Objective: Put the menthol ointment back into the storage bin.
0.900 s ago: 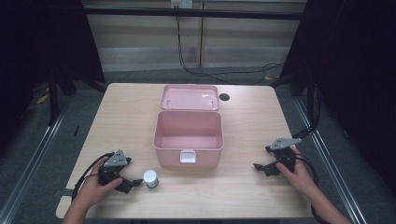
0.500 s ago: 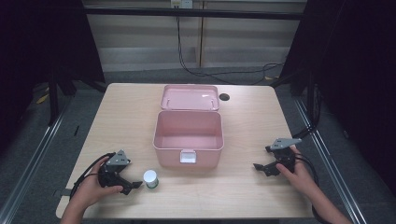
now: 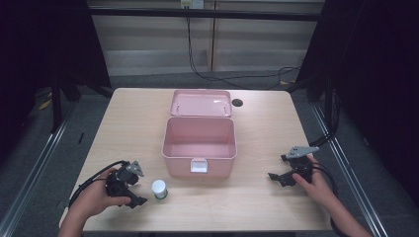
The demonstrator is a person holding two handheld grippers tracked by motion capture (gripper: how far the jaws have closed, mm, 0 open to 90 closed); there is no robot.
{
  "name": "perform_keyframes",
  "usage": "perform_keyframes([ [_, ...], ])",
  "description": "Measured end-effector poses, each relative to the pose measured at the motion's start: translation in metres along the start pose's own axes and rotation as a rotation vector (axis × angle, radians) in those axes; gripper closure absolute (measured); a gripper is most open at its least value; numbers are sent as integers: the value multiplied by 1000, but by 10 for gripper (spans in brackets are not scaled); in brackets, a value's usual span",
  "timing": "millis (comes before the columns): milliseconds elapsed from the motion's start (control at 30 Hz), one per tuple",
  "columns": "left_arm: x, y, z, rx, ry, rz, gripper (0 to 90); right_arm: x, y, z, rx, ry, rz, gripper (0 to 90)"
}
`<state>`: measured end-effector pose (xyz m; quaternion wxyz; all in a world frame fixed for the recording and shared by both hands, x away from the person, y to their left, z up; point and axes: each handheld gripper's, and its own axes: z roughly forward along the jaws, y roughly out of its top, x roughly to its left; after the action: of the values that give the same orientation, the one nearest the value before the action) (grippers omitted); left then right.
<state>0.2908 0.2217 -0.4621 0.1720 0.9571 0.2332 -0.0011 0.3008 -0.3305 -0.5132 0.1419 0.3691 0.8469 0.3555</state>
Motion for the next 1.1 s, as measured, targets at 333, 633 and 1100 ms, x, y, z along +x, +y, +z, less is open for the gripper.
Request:
perform_keyframes([
  [333, -10, 29, -12, 114, -37, 76, 235, 0, 0, 0, -1, -3, 4, 45],
  [633, -13, 52, -14, 165, -51, 120, 256, 1, 0, 0, -1, -3, 4, 45],
  [1100, -22, 70, -6, 180, -65, 149, 357, 1, 0, 0, 0, -5, 6, 45],
])
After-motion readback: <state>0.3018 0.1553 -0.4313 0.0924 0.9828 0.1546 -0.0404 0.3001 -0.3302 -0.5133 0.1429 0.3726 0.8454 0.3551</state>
